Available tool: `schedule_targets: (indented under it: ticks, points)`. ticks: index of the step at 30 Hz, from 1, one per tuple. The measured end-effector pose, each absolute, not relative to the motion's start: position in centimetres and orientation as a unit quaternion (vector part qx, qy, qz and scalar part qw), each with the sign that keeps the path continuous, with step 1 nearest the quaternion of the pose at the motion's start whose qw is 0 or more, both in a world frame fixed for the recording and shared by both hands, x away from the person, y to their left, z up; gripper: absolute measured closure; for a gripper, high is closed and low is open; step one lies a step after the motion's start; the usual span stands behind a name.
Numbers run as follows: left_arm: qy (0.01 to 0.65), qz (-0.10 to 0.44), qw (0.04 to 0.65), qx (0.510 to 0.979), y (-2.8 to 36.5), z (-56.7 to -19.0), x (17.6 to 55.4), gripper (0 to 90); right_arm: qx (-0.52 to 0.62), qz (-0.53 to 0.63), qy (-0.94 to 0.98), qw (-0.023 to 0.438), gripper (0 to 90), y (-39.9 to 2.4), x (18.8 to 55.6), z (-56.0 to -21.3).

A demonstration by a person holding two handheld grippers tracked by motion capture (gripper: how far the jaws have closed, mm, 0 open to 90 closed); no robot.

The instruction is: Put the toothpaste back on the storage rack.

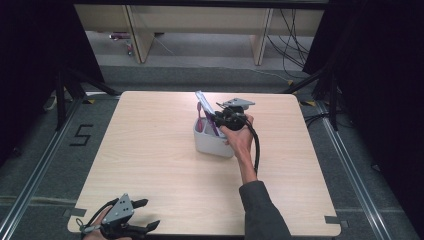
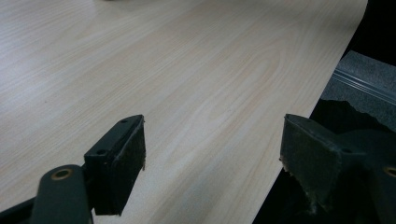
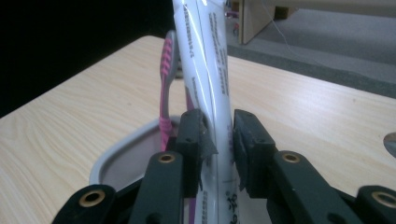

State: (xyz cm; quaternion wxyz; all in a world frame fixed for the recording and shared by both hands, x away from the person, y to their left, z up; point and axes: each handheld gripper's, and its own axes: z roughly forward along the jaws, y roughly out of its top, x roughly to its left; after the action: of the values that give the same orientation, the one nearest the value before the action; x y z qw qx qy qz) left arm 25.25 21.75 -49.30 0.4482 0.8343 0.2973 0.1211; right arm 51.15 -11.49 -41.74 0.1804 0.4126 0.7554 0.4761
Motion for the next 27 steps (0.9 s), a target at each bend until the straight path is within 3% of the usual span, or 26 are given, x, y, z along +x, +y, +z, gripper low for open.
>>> schedule_targets:
  ticks: [4,27]
  points:
    - [0.295,0.118,0.450,0.835,21.7,-49.4,25.3,21.9,0.416,0.475,0.755,0.178,77.4,-12.0,50.9,-41.9]
    - [0.298,0.116,0.450,0.834,21.6,-49.4,25.2,21.9,0.408,0.490,0.752,0.168,73.1,-13.4,48.8,-40.6]
